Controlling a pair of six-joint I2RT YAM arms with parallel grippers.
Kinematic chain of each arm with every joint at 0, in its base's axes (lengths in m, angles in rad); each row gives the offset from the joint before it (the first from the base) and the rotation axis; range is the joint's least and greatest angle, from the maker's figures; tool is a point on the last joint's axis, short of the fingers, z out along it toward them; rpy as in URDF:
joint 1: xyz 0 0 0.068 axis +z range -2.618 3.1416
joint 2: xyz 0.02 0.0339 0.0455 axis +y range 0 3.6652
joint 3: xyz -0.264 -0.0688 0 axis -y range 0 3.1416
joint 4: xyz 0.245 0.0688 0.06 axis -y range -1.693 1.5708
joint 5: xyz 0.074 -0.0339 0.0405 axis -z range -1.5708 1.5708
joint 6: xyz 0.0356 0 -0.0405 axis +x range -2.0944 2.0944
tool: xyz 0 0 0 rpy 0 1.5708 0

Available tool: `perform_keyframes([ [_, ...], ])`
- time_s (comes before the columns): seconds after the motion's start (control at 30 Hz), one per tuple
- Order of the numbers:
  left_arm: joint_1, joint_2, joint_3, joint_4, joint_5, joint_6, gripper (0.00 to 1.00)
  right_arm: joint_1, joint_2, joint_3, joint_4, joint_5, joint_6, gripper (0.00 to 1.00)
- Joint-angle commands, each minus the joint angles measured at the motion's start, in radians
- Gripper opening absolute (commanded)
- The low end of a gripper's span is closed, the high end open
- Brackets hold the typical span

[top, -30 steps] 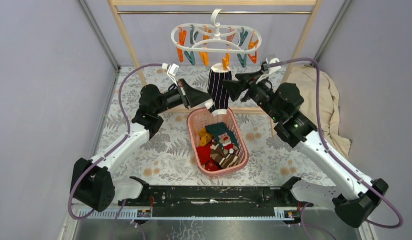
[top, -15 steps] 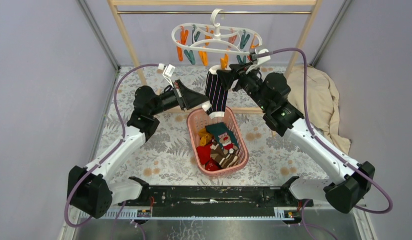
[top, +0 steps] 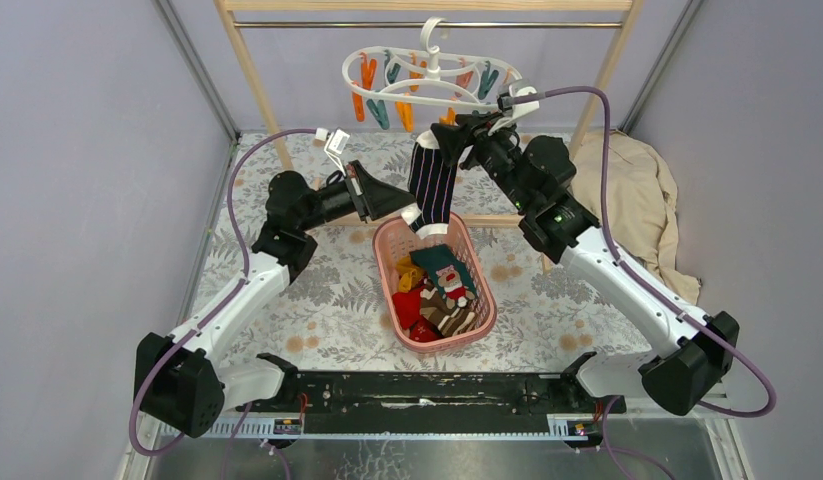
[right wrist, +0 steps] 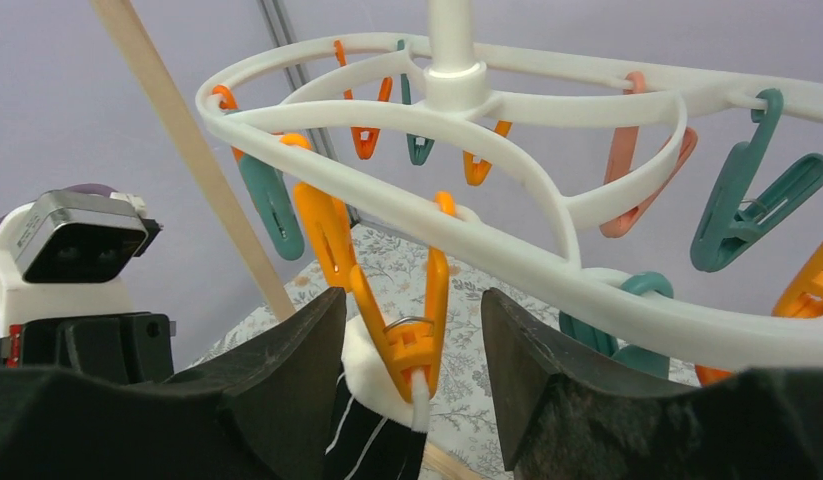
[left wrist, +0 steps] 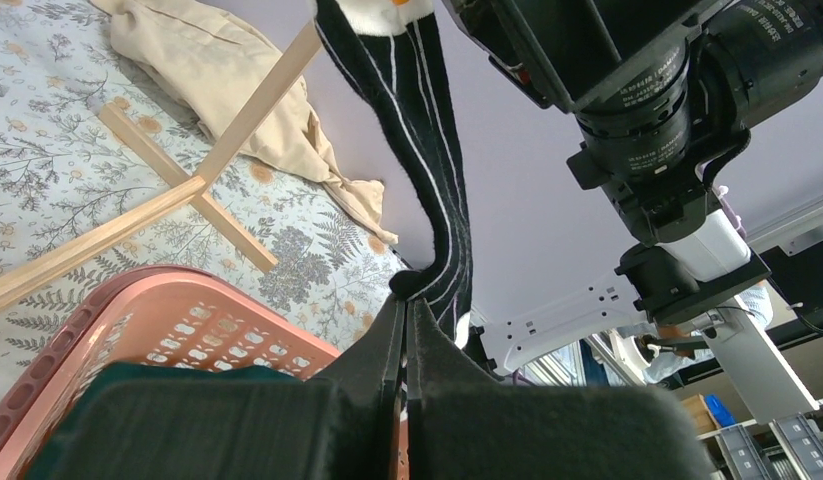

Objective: Remove the socks clipped to the hanger
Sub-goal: Remove the sock from the hanger.

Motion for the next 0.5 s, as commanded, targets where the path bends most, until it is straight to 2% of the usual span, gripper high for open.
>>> perform_keyframes([
  [0.0, 0.010, -0.014, -0.014, 0.021, 0.028, 0.006, 0.01, -0.016, 0.011, 0.057, 0.078, 0.016, 0.013, 0.58],
  [0.47, 0.016, 0.004, -0.030, 0.056, 0.039, -0.010, 0.01, -0.047, 0.016, 0.048, 0.126, -0.012, 0.050, 0.51],
])
